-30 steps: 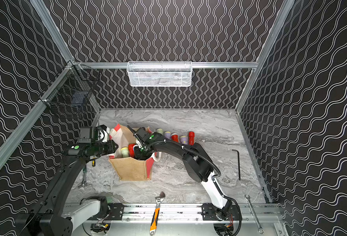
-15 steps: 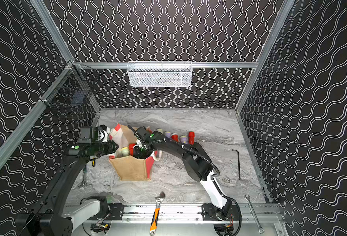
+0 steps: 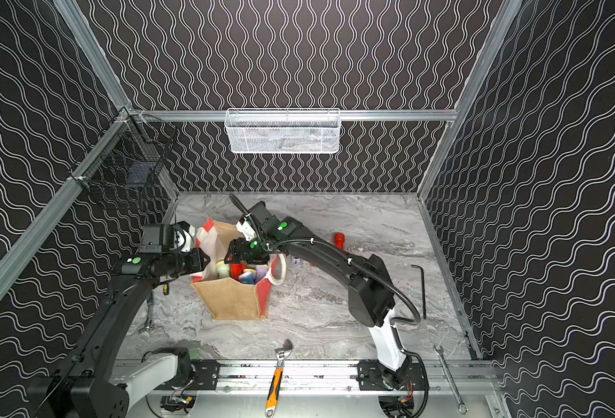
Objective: Put the flashlights into the tote bags
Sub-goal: Place the flashlight in the canvas bag.
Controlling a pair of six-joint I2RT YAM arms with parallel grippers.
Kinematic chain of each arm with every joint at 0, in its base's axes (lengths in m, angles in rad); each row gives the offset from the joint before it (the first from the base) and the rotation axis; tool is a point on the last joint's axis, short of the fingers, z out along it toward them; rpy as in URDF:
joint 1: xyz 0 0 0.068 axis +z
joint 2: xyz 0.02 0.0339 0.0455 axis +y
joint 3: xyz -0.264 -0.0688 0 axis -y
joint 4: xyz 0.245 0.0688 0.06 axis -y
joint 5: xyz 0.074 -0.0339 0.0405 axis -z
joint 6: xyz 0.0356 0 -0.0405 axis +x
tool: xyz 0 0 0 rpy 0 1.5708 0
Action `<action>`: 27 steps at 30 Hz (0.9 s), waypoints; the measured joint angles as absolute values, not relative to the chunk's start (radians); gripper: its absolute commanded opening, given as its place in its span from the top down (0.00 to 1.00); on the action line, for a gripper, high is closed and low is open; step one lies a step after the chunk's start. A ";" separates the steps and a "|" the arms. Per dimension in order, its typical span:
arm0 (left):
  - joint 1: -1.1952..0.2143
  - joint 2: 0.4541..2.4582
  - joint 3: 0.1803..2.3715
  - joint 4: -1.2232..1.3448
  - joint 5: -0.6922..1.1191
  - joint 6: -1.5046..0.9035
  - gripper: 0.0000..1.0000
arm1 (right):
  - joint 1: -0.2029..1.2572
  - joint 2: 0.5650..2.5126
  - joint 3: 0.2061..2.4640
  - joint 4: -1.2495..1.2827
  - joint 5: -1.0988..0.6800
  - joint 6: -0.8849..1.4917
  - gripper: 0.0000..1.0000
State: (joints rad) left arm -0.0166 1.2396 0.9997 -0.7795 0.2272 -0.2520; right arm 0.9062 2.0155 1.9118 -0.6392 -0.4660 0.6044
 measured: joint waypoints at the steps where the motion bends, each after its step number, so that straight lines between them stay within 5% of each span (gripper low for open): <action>1: -0.017 1.241 1.000 -0.780 0.227 -0.252 0.72 | 0.905 1.991 1.905 -0.628 -0.466 0.589 0.31; 12: -0.017 1.240 0.999 -0.780 0.207 -0.252 0.72 | 0.816 1.733 1.744 -0.539 -0.399 0.538 0.34; 27: -0.017 1.267 1.002 -0.779 0.186 -0.252 0.73 | 0.516 1.390 1.439 -0.497 -0.209 0.477 0.33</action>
